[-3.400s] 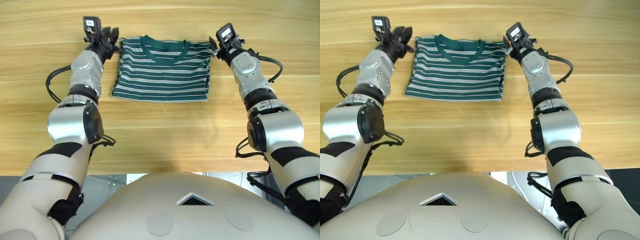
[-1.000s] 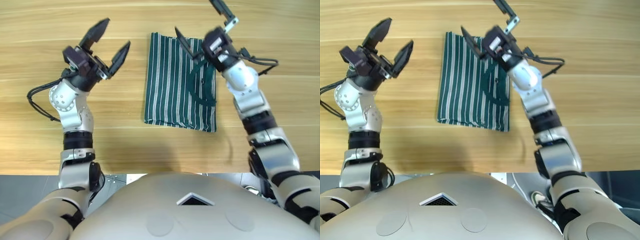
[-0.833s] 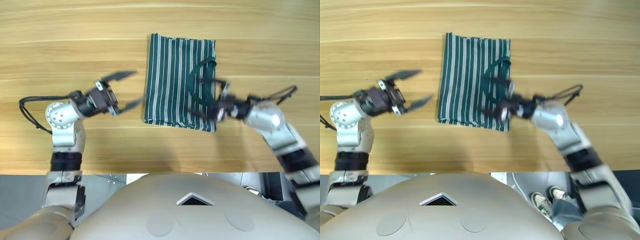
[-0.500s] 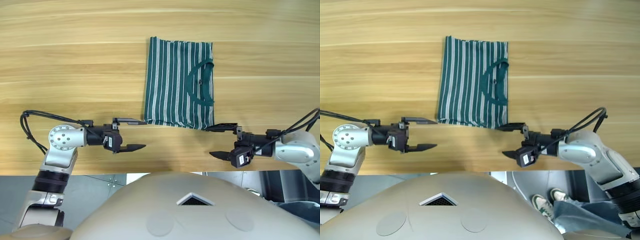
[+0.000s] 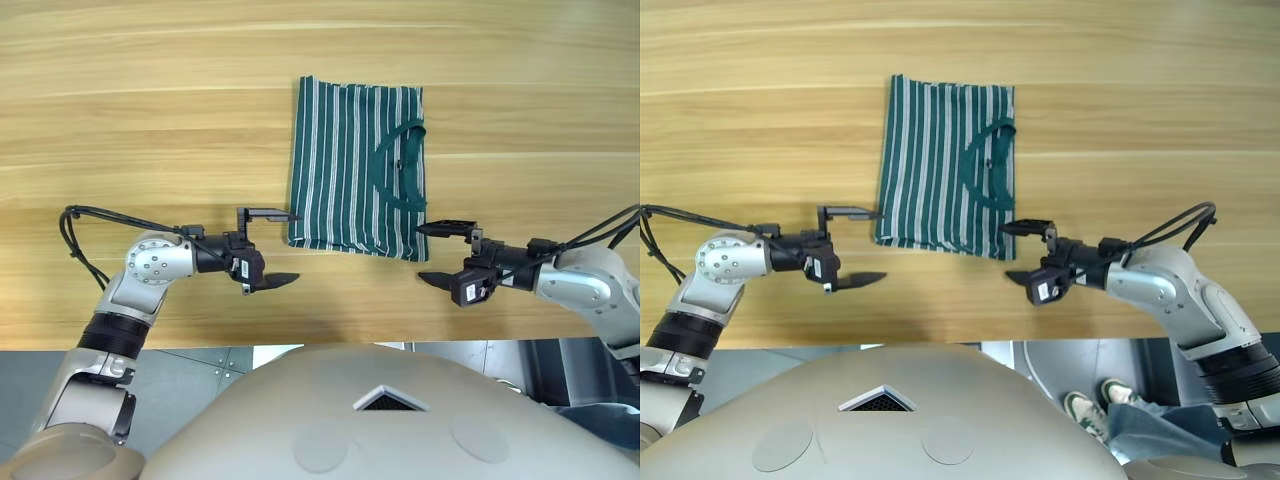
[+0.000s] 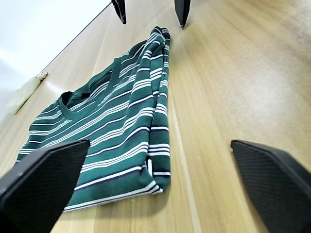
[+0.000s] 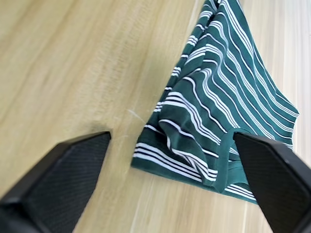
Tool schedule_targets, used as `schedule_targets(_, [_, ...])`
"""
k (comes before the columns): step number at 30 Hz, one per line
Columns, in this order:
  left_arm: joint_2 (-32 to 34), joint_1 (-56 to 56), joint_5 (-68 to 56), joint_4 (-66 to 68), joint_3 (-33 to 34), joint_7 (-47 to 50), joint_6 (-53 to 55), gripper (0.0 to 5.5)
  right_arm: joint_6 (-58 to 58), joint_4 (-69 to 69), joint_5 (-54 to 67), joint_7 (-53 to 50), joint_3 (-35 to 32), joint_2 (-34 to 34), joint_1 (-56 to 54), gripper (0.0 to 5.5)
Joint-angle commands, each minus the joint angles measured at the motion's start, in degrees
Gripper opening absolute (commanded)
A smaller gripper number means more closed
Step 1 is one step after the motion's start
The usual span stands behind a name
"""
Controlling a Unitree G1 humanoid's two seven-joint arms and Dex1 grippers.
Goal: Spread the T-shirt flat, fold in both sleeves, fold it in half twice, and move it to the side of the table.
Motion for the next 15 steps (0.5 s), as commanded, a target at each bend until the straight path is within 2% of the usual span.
schedule_targets(1, [1.19, -0.64, 5.86, 2.68, -1.97, 1.45, 1.35, 5.38, 2.10, 2.80, -4.67, 1.85, 2.04, 0.10, 0.81, 4.69])
schedule_targets(8, [2.85, -2.99, 14.43, 5.29, -3.72, 7.84, 0.98, 5.38, 2.56, 3.78, -6.47, 0.95, 2.70, 1.36, -0.27, 4.69])
schedule_targets(14, [4.00, -3.82, 16.66, 5.97, -5.31, 10.79, 0.28, 4.42, 3.61, 4.10, -7.88, 0.01, 3.25, 2.73, -1.63, 4.69])
schedule_targets(15, [4.16, -3.96, 16.76, 6.03, -5.66, 10.99, 0.23, 4.12, 3.61, 4.28, -8.06, 0.03, 3.38, 2.96, -1.79, 4.69])
